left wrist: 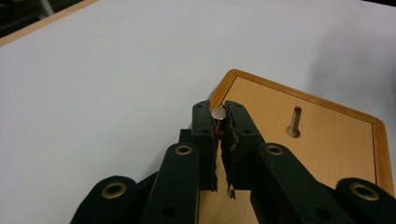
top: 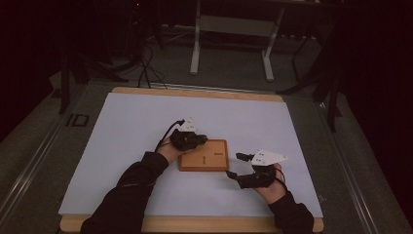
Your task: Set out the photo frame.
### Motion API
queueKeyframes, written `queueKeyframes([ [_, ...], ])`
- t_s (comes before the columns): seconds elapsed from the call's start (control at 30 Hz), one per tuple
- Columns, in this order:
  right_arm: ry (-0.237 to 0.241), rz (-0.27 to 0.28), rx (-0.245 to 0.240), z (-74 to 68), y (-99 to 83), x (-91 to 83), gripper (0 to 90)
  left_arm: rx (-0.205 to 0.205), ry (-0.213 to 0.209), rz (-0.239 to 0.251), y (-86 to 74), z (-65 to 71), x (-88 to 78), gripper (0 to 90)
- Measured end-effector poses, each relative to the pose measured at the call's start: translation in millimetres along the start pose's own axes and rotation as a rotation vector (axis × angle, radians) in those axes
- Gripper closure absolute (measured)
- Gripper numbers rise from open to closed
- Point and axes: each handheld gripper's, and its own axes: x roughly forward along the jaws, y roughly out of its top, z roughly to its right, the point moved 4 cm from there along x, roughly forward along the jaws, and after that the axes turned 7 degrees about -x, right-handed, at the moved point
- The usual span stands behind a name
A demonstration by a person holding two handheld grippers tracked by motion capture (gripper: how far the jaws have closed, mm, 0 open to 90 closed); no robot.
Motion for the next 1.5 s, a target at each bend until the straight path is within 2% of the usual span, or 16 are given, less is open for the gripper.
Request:
queueKeyframes([
  [0.13,-0.036,-0.046,-0.073,-5.1,-0.7,-0.2,32.5,-0.003,-0.027,-0.016,1.9,-2.6,0.5,84.1],
  [0.23,-0.092,-0.099,-0.183,-12.5,-0.9,0.9,34.2,-0.015,-0.037,-0.026,3.1,-4.2,0.9,84.1],
  [0.4,-0.195,-0.182,-0.407,-26.6,-5.8,8.5,33.9,-0.038,-0.062,-0.026,3.6,-7.6,1.4,84.0],
  [0.5,-0.236,-0.215,-0.494,-31.6,-9.8,13.7,32.7,-0.053,-0.075,-0.031,4.1,-9.9,1.8,84.1],
  [0.53,-0.236,-0.215,-0.494,-31.6,-9.8,13.7,32.7,-0.053,-0.075,-0.031,4.1,-9.9,1.8,84.1],
  [0.57,-0.248,-0.228,-0.518,-32.6,-11.1,15.4,32.7,-0.061,-0.084,-0.031,4.6,-11.3,2.1,84.1],
  [0.6,-0.278,-0.248,-0.573,-34.0,-13.5,18.5,32.8,-0.063,-0.088,-0.031,4.6,-11.9,2.3,84.1],
  [0.63,-0.290,-0.264,-0.603,-34.7,-15.5,20.4,32.8,-0.071,-0.092,-0.031,4.8,-12.2,2.5,84.1],
  [0.8,-0.368,-0.337,-0.730,-36.1,-24.6,33.3,32.5,-0.101,-0.116,-0.042,6.7,-16.3,3.6,84.1],
  [0.93,-0.406,-0.400,-0.836,-36.2,-33.9,45.3,34.8,-0.105,-0.128,-0.061,8.7,-18.3,4.1,84.2],
  [0.97,-0.432,-0.398,-0.867,-35.7,-34.2,48.0,35.1,-0.103,-0.129,-0.065,9.1,-18.4,4.1,84.2],
  [1.03,-0.440,-0.404,-0.877,-35.3,-34.1,49.5,35.3,-0.102,-0.130,-0.070,9.6,-18.5,4.2,84.2],
  [1.1,-0.465,-0.410,-0.915,-34.8,-34.3,52.8,37.6,-0.107,-0.131,-0.072,10.0,-18.7,4.3,84.2],
  [1.3,-0.515,-0.398,-1.099,-43.1,-41.1,63.2,50.2,-0.109,-0.132,-0.074,10.1,-19.0,4.6,84.2],
  [1.43,-0.538,-0.419,-1.156,-42.3,-41.8,68.7,55.4,-0.109,-0.135,-0.079,10.4,-19.3,4.6,84.2],
  [1.5,-0.545,-0.428,-1.163,-41.4,-41.7,70.7,56.3,-0.110,-0.137,-0.082,10.6,-19.5,4.7,84.2],
])
